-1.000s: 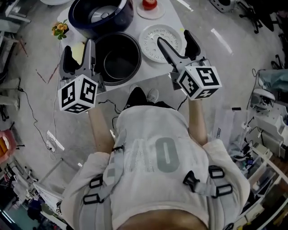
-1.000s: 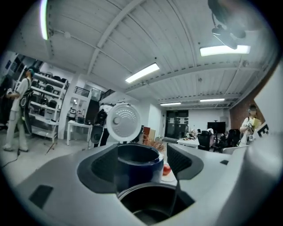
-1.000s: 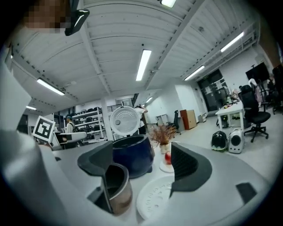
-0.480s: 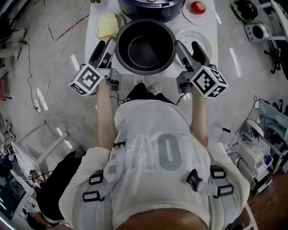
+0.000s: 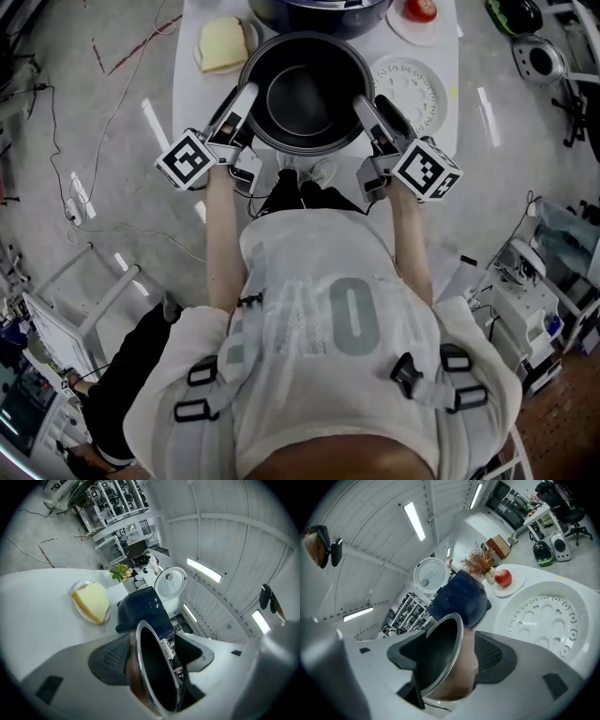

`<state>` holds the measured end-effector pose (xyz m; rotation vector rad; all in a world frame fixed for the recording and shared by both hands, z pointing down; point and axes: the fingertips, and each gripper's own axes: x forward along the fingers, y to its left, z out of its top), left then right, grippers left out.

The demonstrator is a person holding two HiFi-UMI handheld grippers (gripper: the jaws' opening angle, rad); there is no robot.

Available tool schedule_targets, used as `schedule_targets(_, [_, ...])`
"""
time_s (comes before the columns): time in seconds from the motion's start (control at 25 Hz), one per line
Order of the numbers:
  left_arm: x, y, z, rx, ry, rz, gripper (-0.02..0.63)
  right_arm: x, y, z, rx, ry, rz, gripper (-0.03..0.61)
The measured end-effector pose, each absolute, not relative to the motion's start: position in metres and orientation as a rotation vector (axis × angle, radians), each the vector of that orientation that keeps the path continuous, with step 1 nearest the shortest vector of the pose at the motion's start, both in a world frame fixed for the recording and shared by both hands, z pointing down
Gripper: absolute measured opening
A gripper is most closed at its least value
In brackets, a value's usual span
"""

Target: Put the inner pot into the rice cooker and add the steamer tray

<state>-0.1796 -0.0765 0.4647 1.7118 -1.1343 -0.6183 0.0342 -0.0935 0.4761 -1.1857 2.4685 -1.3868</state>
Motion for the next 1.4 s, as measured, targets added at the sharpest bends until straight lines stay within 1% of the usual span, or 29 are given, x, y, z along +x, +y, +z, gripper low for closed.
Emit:
schedule_targets(0.08, [-0.181,-0.075,0.47,1.696,-1.163,-0.6,0.279,0.03,-0.093,0.481,-1.172,2.472,-1.402,0.311])
schedule_targets(0.16, [-0.185,-0.075,0.471,1.696,-1.199,-0.594,0.225,0.025,-0.094,0.482,-1.175,2.478,-1.399,0.31])
schedule_targets(0.24, [-0.188,-0.075,0.471,1.691,-1.215,-0.582,0.182,0.024,-0.094,0.48,-1.194,2.482,-1.385,0.29])
schedule_targets(0.48, [-0.183,-0.081,0.474,1.699,-1.205,-0.525,0.132,0.022,-0.097,0.481,-1.203,2.463,-1.388,0.263])
schedule_targets(0.6, [-0.186,-0.081,0.479,1.718,-1.23,-0.493,0.076,0.024,-0.096,0.484,-1.246,2.471,-1.37,0.236])
schedule_targets(0.64, [-0.187,-0.08,0.48,1.723,-1.233,-0.485,0.067,0.026,-0.096,0.486,-1.262,2.475,-1.364,0.221])
schedule_targets(0.72, [-0.186,-0.081,0.48,1.734,-1.223,-0.483,0.067,0.03,-0.097,0.49,-1.31,2.484,-1.356,0.189])
schedule_targets(0.8, [-0.184,-0.081,0.48,1.741,-1.206,-0.493,0.067,0.035,-0.097,0.494,-1.372,2.491,-1.341,0.139])
schedule_targets(1.12, [-0.186,-0.078,0.483,1.688,-1.17,-0.556,0.067,0.036,-0.097,0.496,-1.455,2.48,-1.305,0.118])
schedule_targets(1.4, [-0.181,-0.082,0.48,1.764,-1.217,-0.423,0.054,0.038,-0.097,0.495,-1.57,2.57,-1.218,0.097])
